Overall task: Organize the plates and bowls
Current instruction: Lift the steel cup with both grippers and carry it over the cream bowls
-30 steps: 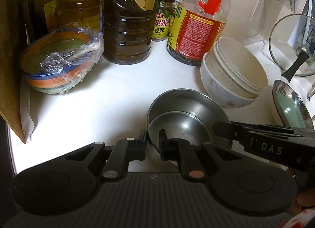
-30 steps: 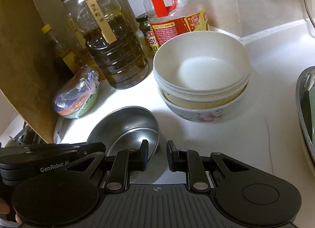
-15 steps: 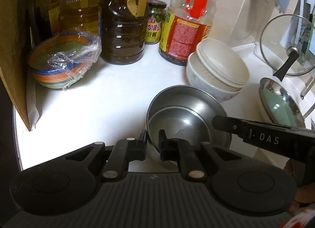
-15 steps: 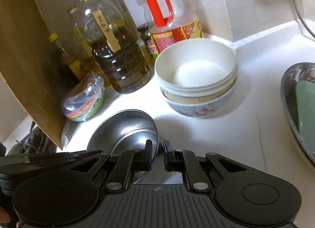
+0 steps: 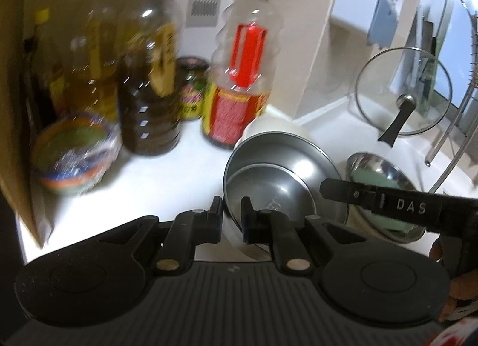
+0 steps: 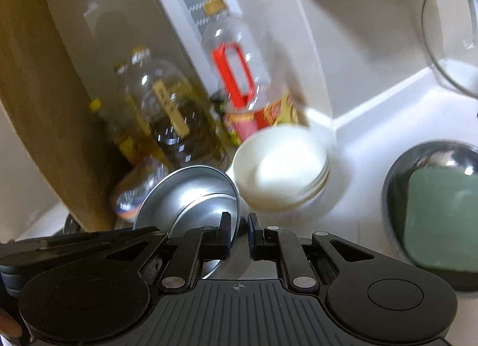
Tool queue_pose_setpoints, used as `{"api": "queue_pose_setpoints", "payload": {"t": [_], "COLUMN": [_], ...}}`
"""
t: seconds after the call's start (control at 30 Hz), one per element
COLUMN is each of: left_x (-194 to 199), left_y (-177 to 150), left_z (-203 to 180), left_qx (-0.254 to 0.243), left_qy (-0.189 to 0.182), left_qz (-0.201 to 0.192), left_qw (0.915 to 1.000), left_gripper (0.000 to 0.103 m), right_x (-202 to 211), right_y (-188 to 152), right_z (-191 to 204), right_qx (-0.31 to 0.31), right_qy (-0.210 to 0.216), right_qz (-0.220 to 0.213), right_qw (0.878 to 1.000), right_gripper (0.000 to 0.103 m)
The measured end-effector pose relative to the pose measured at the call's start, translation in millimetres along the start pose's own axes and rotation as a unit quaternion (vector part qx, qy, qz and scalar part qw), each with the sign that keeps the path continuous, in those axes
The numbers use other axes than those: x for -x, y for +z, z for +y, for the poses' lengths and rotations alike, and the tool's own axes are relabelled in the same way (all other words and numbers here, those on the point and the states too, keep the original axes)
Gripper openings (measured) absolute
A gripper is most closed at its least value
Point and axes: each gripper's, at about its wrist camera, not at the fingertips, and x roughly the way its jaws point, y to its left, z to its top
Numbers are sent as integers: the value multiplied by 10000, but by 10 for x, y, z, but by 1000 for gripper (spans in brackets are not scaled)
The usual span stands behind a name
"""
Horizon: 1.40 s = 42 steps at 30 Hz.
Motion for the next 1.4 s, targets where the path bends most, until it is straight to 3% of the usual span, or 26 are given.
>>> {"api": "queue_pose_setpoints", "payload": {"t": [0.2, 0.5, 0.87, 1.4], "left_x": [-183, -526, -880, -1100], "left_y": [303, 597, 670, 637], "left_z": [-118, -256, -247, -201], "left_qx": [-27, -206, -236, -229], "left_qy": [-295, -322, -303, -227], "left_qz": [-67, -149, 47, 219], "left_qw": [9995, 9992, 9992, 9992], "left_gripper": [11, 11, 10, 11], "right_x": [53, -104, -377, -610], "right_y": [311, 607, 646, 596], "right_z": [-177, -501, -716, -825], "right_qx": [-252, -606, -760, -876], "right_qy": [-100, -171, -321, -384], "right_qz": [-287, -425, -262, 27], "right_qw": [9992, 9971, 9962, 9954], "right_gripper": [11, 11, 11, 12]}}
